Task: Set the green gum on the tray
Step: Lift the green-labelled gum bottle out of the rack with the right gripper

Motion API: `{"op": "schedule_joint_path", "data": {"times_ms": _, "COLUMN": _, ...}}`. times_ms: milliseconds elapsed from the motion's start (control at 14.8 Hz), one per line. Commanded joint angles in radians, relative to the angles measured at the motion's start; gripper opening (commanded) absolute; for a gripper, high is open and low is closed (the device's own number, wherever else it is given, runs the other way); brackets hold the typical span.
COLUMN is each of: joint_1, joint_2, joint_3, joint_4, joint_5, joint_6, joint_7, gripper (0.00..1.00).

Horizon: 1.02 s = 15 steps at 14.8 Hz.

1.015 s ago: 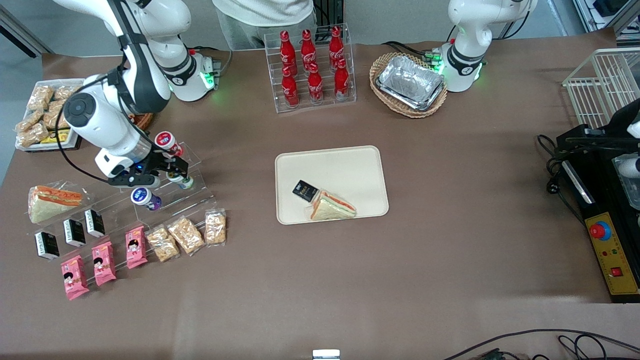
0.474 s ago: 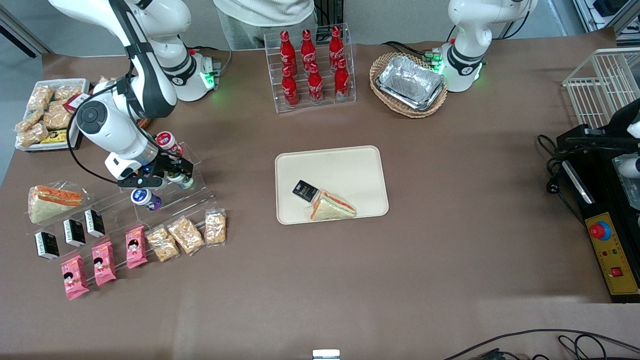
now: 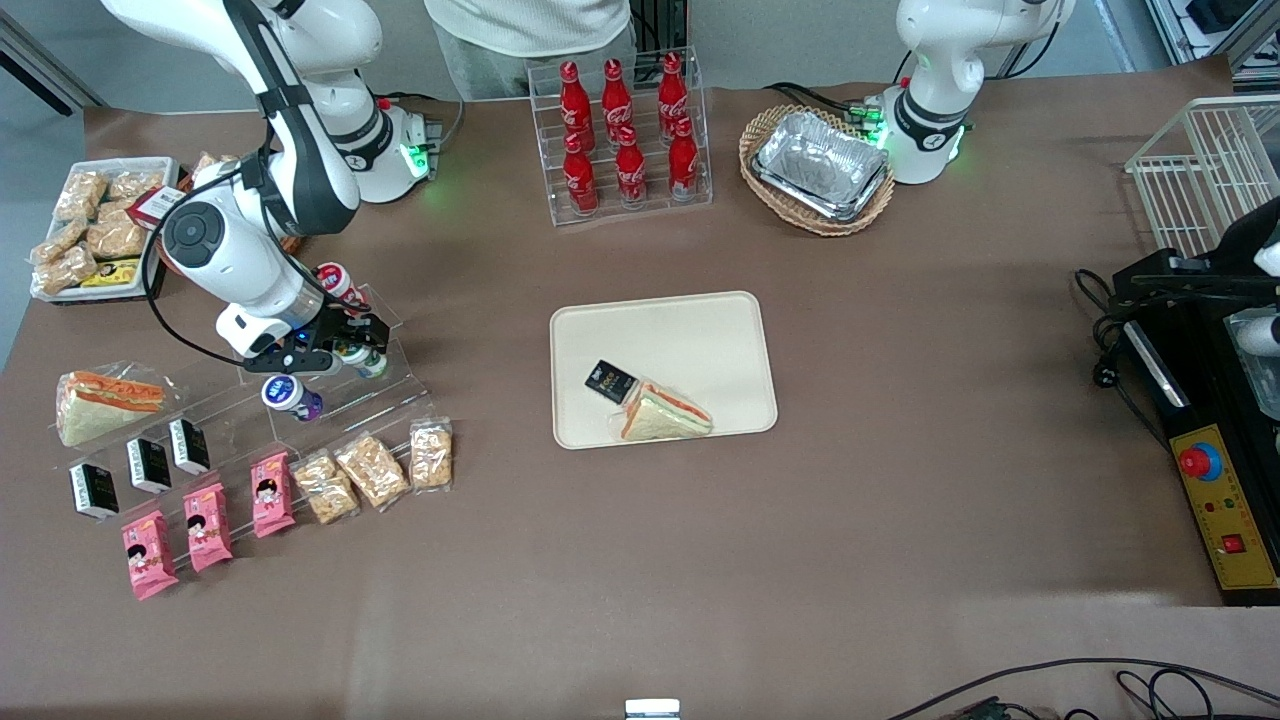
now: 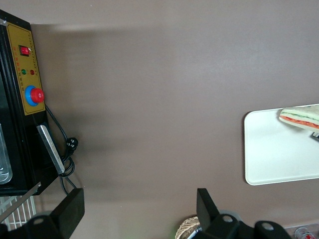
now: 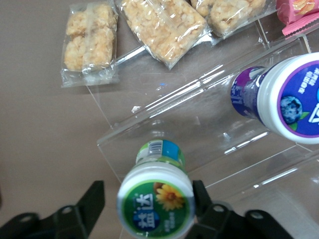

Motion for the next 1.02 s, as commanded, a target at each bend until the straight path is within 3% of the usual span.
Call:
{"op": "schedule_joint_path", "data": {"times_ms": 0, "joint_1": 0.004, "joint_2": 0.015, "joint_3": -0.003, "joint_4": -0.008, "joint_5": -0.034, "joint_6": 0.039, "joint_7": -0.005, "gripper": 0.52}}
{"op": "schedule_joint_path", "data": {"times_ms": 135, "joint_1": 0.004, "joint_2": 0.016, "joint_3": -0.003, "joint_4": -0.006, "joint_5": -0.034, "joint_6": 0.039, "joint_7": -0.005, "gripper": 0.21}}
{"op": "schedule_joint_path", "data": {"times_ms": 271, "joint_1": 0.003, "joint_2": 0.01, "joint_3": -0.004, "joint_4": 0.0, "joint_5": -0.035, "joint_6": 0.038, "joint_7": -0.008, "gripper": 0.06}}
{"op": "schedule_joint_path", "data": {"times_ms": 541, "joint_1": -0.003, "joint_2": -0.069, "joint_3": -0.012, "joint_4": 0.045, "joint_5": -0.034, "joint_6": -0.066, "joint_7": -0.048, "gripper": 0.03}}
{"op": "schedule_joint_path", "data": {"times_ms": 947, "joint_1": -0.022, "joint_2": -0.07, "joint_3": -0.017, "joint_4": 0.505, "joint_5": -0.034, "joint_6": -0.652, "joint_7": -0.052, "gripper": 0.02}}
